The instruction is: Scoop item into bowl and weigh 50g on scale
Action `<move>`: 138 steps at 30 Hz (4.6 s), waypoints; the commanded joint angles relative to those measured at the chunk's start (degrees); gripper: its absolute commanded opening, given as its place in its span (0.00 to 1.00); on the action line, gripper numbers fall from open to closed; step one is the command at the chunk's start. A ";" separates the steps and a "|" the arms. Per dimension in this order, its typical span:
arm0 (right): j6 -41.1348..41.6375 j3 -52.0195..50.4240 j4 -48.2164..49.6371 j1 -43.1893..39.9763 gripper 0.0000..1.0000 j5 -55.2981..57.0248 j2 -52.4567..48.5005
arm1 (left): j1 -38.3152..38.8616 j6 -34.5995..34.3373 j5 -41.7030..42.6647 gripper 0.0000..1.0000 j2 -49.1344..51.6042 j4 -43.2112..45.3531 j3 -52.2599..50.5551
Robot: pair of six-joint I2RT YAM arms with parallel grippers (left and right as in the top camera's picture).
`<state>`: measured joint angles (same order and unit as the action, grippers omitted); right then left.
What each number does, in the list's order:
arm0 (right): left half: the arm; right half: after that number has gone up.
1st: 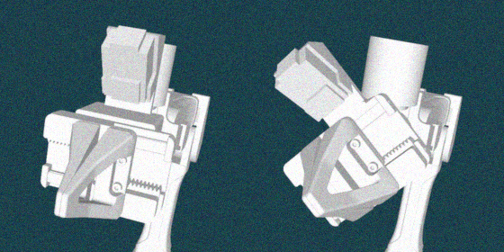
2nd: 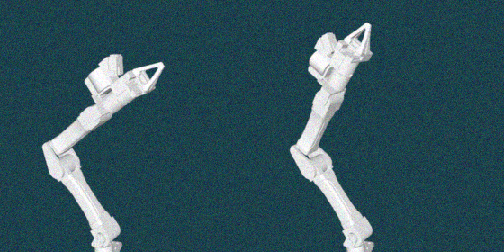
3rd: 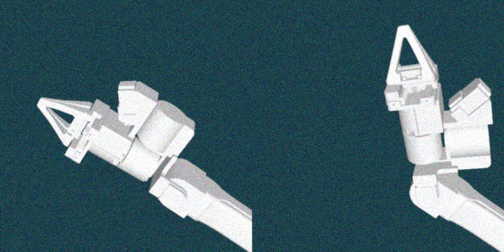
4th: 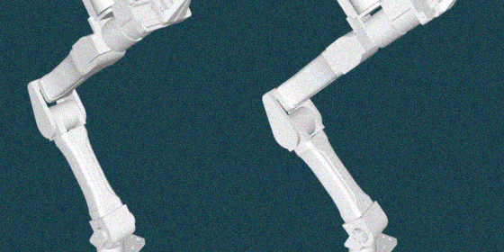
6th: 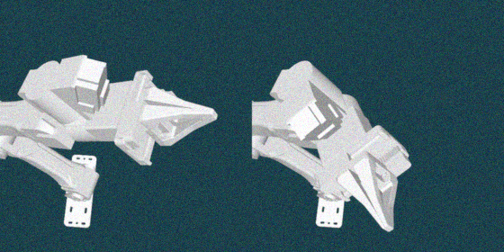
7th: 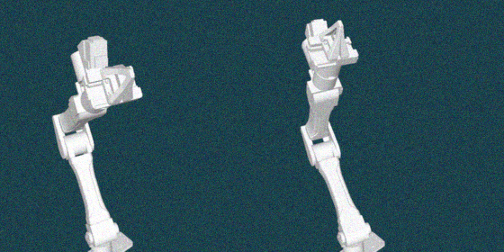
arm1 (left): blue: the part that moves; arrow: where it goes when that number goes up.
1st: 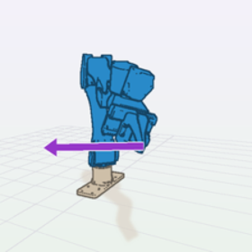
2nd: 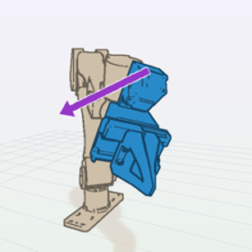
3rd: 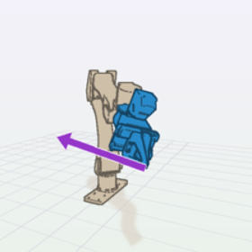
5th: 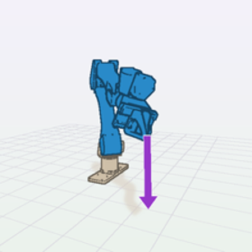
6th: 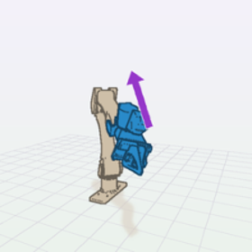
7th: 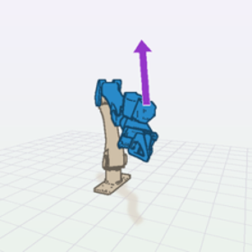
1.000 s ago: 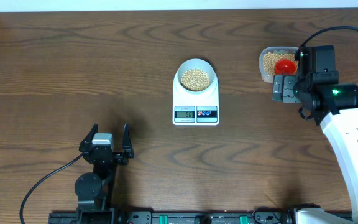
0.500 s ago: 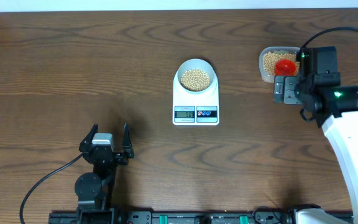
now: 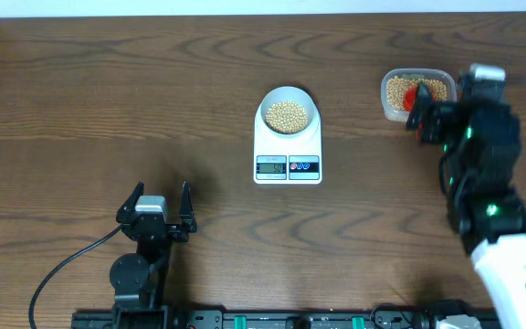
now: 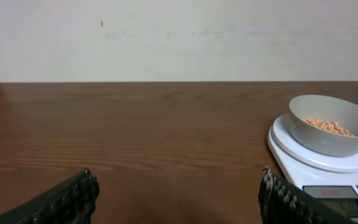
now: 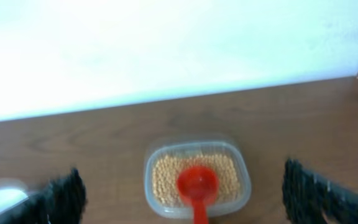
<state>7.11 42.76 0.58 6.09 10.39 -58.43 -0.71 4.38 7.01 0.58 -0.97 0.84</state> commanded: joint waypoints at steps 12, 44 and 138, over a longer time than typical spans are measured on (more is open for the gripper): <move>-0.37 -42.42 25.73 0.22 0.99 -0.83 31.93 | -0.28 0.33 1.49 0.85 -0.35 -2.45 -0.59; -5.70 -42.45 -4.39 -0.22 0.99 -3.93 58.12 | -0.28 0.33 1.49 0.84 -0.35 -2.45 -0.59; -11.04 -42.45 -4.42 -4.55 0.99 -4.94 58.10 | -0.28 0.33 1.49 0.85 -0.35 -2.45 -0.59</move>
<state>-3.22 0.36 -3.55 1.85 5.93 -0.73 -0.71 4.54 7.16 0.60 -1.08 0.91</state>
